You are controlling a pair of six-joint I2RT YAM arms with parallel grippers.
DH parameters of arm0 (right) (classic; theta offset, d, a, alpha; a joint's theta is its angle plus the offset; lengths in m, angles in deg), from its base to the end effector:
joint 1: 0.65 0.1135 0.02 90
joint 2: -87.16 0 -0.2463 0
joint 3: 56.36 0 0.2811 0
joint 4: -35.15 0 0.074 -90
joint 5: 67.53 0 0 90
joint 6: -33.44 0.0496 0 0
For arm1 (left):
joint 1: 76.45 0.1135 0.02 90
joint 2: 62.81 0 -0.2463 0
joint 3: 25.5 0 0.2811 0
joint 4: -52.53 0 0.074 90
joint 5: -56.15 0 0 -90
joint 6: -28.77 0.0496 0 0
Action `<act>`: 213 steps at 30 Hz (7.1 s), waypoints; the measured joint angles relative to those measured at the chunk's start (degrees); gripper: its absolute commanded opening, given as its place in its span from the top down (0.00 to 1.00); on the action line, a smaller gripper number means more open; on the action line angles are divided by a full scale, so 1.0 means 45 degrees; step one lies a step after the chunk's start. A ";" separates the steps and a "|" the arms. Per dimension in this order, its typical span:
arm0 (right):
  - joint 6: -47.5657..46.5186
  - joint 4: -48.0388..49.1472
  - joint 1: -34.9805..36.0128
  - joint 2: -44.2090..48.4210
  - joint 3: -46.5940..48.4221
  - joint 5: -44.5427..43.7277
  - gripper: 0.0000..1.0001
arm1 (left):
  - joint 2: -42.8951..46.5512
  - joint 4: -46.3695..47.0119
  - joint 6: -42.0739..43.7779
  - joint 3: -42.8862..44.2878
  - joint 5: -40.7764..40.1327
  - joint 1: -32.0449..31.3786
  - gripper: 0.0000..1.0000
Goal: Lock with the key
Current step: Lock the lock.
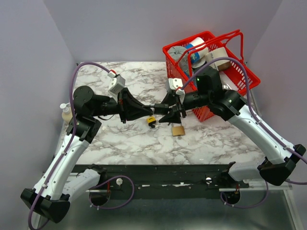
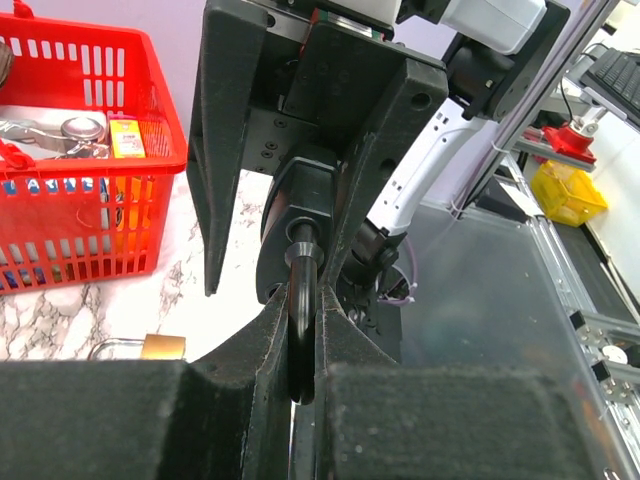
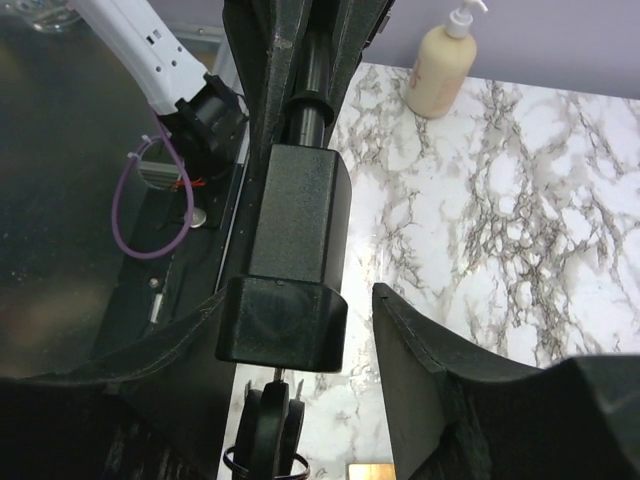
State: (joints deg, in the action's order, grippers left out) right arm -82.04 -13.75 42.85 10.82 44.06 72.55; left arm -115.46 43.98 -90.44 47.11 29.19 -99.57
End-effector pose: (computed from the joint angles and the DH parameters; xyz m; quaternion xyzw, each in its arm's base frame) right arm 0.2020 0.2441 0.4231 -0.6202 0.5001 0.4286 0.4261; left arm 0.1936 -0.1307 0.4243 0.3753 0.5606 -0.5881 0.4461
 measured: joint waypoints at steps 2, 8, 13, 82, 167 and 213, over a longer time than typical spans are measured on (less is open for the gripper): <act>-0.0010 0.0000 0.0000 0.0000 0.0015 0.0010 0.39 | 0.0000 0.0000 -0.0005 0.0000 0.0000 -0.0015 1.00; -0.0024 -0.0049 0.0063 -0.0005 0.0126 0.0005 0.39 | 0.0000 -0.0005 0.0000 0.0000 0.0000 -0.0063 1.00; -0.0019 -0.0102 0.0112 -0.0019 0.0248 -0.0005 0.49 | 0.0000 -0.0019 0.0010 0.0000 0.0000 -0.0136 1.00; 0.1637 -0.1671 -0.0112 -0.0219 0.0228 0.0811 0.99 | -0.0102 -0.7354 0.5498 0.2322 -0.1020 -0.0253 1.00; -0.0554 -0.3745 -0.0277 -0.1103 0.0908 -0.0112 0.99 | -0.0102 -0.5576 0.5809 0.1642 -0.2647 -0.1773 1.00; 0.0180 -0.6985 0.0151 -0.2195 0.3079 -0.1224 0.99 | -0.0996 -0.0869 0.2987 0.0267 -0.2477 -0.2288 1.00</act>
State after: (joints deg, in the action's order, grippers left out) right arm -81.23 -45.18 43.53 0.94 57.92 67.04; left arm -119.94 40.06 -77.00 48.32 18.05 -109.86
